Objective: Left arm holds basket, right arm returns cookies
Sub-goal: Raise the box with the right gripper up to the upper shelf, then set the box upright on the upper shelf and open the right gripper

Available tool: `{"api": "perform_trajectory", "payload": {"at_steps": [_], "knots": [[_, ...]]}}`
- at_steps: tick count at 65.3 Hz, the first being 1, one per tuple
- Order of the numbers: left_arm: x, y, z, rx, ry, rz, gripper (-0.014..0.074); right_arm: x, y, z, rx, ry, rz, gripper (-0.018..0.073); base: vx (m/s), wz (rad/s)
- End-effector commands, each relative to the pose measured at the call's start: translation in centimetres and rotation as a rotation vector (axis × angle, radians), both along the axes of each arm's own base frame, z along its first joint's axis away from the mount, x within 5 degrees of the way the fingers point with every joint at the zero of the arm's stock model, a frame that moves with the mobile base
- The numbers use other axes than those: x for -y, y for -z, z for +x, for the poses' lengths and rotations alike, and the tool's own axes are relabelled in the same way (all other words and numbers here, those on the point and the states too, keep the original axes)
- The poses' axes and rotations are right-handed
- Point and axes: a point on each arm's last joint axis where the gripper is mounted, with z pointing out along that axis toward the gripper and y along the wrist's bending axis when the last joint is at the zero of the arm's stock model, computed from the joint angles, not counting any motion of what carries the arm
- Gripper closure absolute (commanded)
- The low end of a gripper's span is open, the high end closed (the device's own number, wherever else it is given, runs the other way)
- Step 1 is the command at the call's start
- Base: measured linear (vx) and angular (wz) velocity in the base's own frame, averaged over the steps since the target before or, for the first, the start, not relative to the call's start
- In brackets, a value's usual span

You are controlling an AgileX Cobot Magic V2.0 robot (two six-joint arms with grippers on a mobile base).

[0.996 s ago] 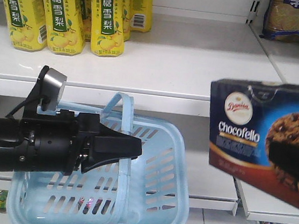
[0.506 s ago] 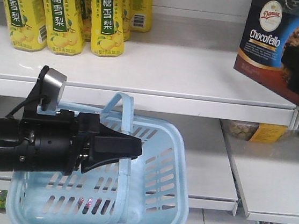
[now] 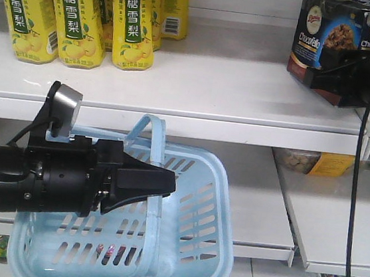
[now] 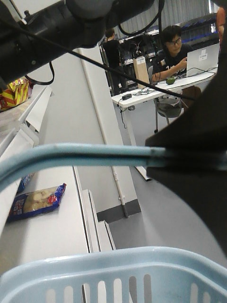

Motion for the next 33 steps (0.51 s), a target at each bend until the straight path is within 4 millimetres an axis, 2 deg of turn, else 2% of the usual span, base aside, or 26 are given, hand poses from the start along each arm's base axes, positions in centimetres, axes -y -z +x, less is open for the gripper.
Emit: {"api": "perform_trajectory", "payload": {"at_steps": [1, 9, 33], "knots": [[0.1, -2.8, -0.2, 0.043, -0.007, -0.124, 0.0599, 0.6, -2.1, 0.5, 0.136, 0.053, -0.008, 0.0365, 0.00, 0.00], [0.1, -2.8, -0.2, 0.043, -0.007, -0.124, 0.0599, 0.4, -1.3, 1.3, 0.108, 0.050, -0.012, 0.0313, 0.00, 0.00], [0.1, -2.8, -0.2, 0.043, -0.007, -0.124, 0.0599, 0.2, -1.1, 1.0, 0.065, 0.026, -0.010, -0.0010, 0.00, 0.00]]}}
